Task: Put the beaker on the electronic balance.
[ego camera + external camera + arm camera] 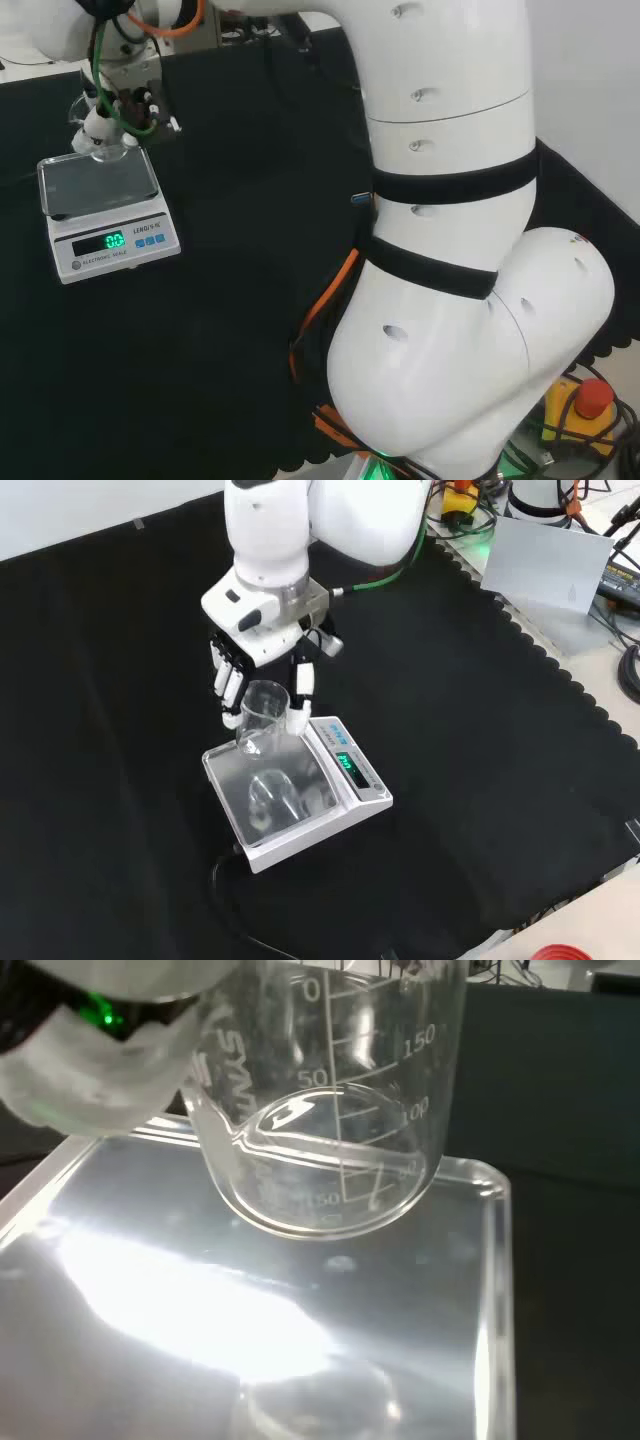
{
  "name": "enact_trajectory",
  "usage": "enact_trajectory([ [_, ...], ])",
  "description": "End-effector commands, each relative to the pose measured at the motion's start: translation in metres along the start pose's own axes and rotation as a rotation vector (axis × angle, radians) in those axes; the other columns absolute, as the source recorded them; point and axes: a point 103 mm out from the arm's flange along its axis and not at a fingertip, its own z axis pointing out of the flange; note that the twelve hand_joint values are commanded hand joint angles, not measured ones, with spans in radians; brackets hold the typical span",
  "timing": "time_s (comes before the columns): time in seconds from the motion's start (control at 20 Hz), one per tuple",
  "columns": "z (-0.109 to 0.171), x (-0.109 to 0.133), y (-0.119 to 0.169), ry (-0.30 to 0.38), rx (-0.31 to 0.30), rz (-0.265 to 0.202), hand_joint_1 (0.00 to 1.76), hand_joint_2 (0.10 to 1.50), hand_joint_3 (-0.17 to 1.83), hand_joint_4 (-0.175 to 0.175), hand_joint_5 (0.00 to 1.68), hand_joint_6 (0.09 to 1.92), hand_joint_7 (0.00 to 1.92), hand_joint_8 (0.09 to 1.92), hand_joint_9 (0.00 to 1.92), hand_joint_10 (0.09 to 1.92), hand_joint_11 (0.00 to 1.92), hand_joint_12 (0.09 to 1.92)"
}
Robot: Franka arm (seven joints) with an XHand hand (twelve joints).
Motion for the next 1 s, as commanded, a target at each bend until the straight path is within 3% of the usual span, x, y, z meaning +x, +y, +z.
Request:
enact_trajectory([
  [0.05, 0.013, 0.014, -0.001, -0.008, 0.025, -0.013, 1.18, 0.57, 0.72, 0.061, 1.4, 0.46, 1.29, 0.97, 1.54, 0.45, 1.55, 0.73],
  [0.75, 0.053, 0.018, 0.001, -0.001, 0.087, -0.021, 1.18, 0.57, 0.73, 0.067, 1.4, 0.46, 1.29, 0.97, 1.54, 0.45, 1.54, 0.72],
  [0.85, 0.054, 0.018, 0.001, -0.003, 0.108, -0.021, 1.17, 0.6, 0.68, 0.107, 1.38, 0.49, 1.26, 0.99, 1.53, 0.44, 1.51, 0.73],
  [1.0, 0.054, 0.017, 0.001, -0.009, 0.125, -0.03, 1.09, 0.51, 0.64, 0.02, 0.86, 0.86, 0.99, 1.02, 1.34, 0.5, 1.18, 0.97],
])
